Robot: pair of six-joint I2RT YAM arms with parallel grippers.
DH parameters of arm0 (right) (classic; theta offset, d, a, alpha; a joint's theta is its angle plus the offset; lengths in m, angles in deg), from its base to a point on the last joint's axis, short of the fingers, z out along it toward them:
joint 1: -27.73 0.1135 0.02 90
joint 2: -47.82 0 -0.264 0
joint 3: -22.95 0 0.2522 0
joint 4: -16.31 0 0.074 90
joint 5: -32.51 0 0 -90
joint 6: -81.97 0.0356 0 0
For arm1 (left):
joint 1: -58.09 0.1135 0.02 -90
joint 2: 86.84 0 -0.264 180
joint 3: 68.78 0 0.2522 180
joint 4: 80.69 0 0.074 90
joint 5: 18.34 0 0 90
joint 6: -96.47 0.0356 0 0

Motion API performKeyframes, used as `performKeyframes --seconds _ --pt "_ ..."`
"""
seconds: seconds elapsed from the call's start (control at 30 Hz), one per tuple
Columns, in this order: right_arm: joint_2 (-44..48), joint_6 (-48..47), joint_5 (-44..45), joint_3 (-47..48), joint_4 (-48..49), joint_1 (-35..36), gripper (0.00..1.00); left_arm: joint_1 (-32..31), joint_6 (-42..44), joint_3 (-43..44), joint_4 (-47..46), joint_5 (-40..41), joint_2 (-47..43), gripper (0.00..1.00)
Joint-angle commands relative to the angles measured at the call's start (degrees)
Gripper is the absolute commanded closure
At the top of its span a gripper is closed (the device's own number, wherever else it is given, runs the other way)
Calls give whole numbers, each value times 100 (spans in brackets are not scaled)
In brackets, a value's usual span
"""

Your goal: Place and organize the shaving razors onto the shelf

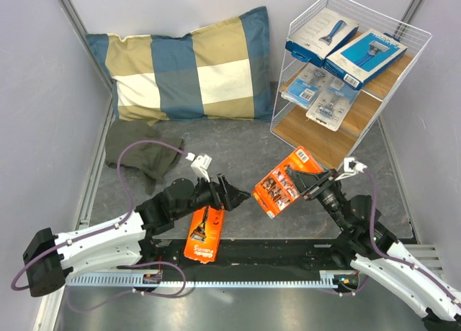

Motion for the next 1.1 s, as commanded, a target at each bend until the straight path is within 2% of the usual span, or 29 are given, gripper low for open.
performKeyframes --seconds 0.0,0.03,0.07,0.13,0.3,0.43,0.57,0.83,0.97,1.03,1.07 --pt "405 141 1005 -49 697 -1 100 301 -648 -748 -1344 -260 -26 0" --pt "554 159 1022 -189 942 -1 100 328 -674 -925 -1801 -487 9 0" --pt "625 177 1005 -277 1101 -1 100 354 -701 -1093 -2772 -576 114 0" --pt "748 264 961 -479 1487 -1 100 354 -666 -1462 -3516 -743 264 0" --pt "565 326 575 -647 2129 -1 100 346 -297 -1613 -5335 -1279 703 0" --pt "170 519 136 -910 2859 -1 100 354 -7 -1420 -5646 -1666 984 0" --pt "-104 616 -67 -955 3326 -1 100 354 -15 -1156 -5611 -1720 1274 0" --pt "-455 660 -296 -990 3792 -1 100 354 -270 -787 -5954 -1982 1995 12" --pt "-473 660 -322 -981 3810 -1 100 354 -437 -585 -6392 -2221 2504 23" --pt "-447 669 -331 -999 3810 -1 100 354 -577 -567 -6638 -2317 2672 34" --pt "-438 678 -322 -1016 3810 -10 100 354 -621 -558 -6744 -2352 2742 47"
